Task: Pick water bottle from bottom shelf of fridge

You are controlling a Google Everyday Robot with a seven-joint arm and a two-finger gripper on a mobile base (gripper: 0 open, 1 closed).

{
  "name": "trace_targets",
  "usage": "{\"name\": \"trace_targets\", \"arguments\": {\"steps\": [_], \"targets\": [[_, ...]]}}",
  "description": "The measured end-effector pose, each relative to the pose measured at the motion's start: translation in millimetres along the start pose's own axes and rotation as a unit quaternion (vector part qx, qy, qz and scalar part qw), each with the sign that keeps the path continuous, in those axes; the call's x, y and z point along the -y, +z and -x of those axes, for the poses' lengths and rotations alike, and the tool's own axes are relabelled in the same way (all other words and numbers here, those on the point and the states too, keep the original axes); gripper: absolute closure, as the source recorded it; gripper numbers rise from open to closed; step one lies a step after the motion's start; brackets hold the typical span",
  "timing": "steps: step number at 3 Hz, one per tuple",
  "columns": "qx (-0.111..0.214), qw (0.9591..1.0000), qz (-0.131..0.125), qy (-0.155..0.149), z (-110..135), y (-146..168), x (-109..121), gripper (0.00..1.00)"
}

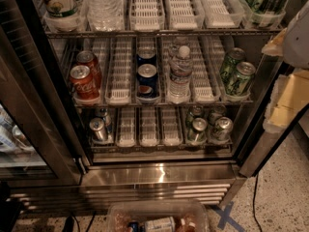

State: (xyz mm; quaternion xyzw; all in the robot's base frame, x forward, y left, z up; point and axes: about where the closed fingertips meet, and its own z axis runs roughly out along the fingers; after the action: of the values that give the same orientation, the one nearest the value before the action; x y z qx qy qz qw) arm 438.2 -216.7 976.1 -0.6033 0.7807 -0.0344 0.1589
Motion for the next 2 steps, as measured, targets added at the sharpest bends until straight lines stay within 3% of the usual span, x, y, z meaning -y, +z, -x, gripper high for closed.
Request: {"name": "trace_targets", "arguments": {"steps": [1, 2], "targets": [[0.0, 1.0, 0.0, 0.0, 0, 0, 0, 0.0], [0.03, 0.9995, 0.0, 0.013, 3, 19, -12, 0.0]]}}
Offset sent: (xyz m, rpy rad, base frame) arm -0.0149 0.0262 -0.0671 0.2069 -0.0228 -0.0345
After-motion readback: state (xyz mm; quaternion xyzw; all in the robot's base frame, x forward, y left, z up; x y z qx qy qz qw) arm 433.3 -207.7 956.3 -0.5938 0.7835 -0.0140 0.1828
